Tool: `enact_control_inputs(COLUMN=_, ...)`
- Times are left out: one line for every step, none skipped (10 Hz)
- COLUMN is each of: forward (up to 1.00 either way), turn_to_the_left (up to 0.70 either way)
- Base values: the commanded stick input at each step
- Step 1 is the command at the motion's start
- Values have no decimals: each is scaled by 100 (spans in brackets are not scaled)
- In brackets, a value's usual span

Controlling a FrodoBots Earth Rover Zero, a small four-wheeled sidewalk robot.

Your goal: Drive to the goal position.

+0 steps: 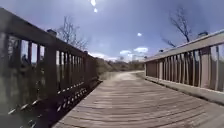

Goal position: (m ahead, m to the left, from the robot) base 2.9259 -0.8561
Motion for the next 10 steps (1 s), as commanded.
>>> enact_control_inputs(forward=70, turn_to_the_left=0)
enact_control_inputs(forward=70, turn_to_the_left=0)
enact_control_inputs(forward=70, turn_to_the_left=0)
enact_control_inputs(forward=70, turn_to_the_left=0)
enact_control_inputs(forward=70, turn_to_the_left=0)
enact_control_inputs(forward=70, turn_to_the_left=0)
enact_control_inputs(forward=70, turn_to_the_left=0)
enact_control_inputs(forward=70, turn_to_the_left=0)
enact_control_inputs(forward=70, turn_to_the_left=0)
enact_control_inputs(forward=70, turn_to_the_left=0)
